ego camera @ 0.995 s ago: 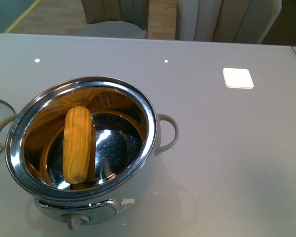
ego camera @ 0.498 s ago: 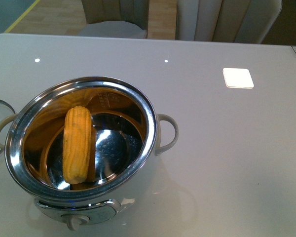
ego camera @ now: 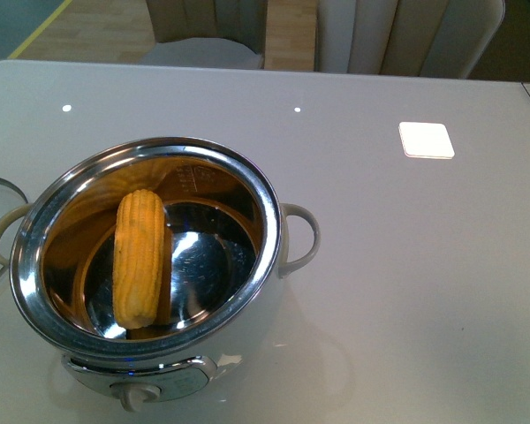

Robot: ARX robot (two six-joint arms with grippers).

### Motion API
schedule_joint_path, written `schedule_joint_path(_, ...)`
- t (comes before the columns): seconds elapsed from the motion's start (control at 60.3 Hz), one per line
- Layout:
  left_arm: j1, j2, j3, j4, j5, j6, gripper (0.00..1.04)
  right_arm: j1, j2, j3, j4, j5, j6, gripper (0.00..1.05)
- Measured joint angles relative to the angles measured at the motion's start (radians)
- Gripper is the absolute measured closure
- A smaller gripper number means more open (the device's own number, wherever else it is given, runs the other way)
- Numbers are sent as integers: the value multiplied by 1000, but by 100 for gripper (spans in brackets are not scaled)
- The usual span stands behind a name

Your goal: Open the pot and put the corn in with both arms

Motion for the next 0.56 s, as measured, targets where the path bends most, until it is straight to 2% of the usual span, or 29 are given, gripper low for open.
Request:
schedule_joint_path(0.166,0,0,0,0,0,0,7,0,0,0,0,0,0,7)
schedule_joint_path(0.564,0,0,0,0,0,0,7,0,0,0,0,0,0,9)
